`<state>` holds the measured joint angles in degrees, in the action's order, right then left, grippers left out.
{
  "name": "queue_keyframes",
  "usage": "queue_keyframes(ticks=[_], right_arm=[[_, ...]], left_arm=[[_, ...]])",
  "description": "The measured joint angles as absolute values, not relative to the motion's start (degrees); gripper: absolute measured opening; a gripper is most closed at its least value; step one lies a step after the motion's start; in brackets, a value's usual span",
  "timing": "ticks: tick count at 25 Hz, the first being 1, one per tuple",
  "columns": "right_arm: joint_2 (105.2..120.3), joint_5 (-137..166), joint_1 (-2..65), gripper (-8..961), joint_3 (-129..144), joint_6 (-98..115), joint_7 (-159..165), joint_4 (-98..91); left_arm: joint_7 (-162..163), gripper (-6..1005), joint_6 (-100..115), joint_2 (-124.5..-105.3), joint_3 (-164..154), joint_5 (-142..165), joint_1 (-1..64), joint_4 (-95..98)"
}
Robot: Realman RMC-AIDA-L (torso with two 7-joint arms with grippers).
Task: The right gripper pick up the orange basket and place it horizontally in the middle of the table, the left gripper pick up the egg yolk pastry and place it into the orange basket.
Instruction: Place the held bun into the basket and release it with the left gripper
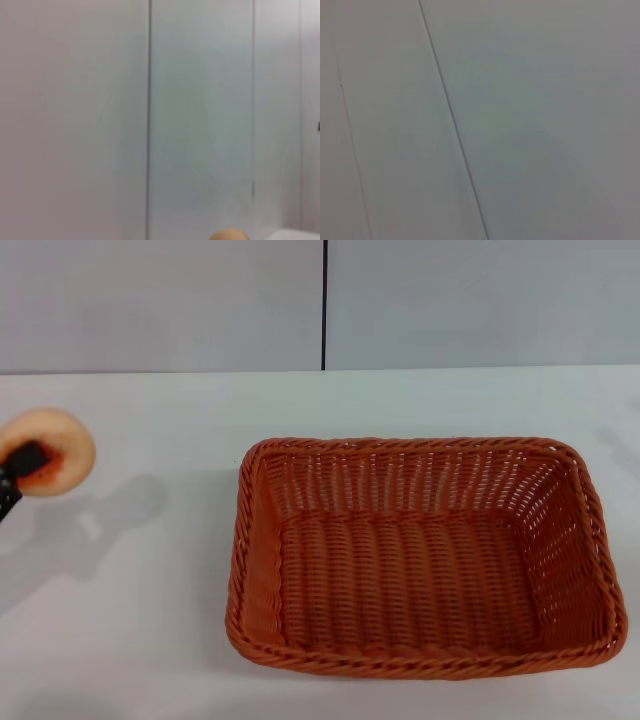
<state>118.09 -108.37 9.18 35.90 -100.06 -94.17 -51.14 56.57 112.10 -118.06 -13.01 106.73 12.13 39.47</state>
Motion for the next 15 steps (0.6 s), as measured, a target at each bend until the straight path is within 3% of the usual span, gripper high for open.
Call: queue_keyframes(ticks=[15], right_arm=[[118.72,-108.37,10.37,792,36.45,-101.00,-93.77,-49.52]], left_arm=[[56.67,97,111.29,-118.94,-36.16,95.81,17.37,32.96]])
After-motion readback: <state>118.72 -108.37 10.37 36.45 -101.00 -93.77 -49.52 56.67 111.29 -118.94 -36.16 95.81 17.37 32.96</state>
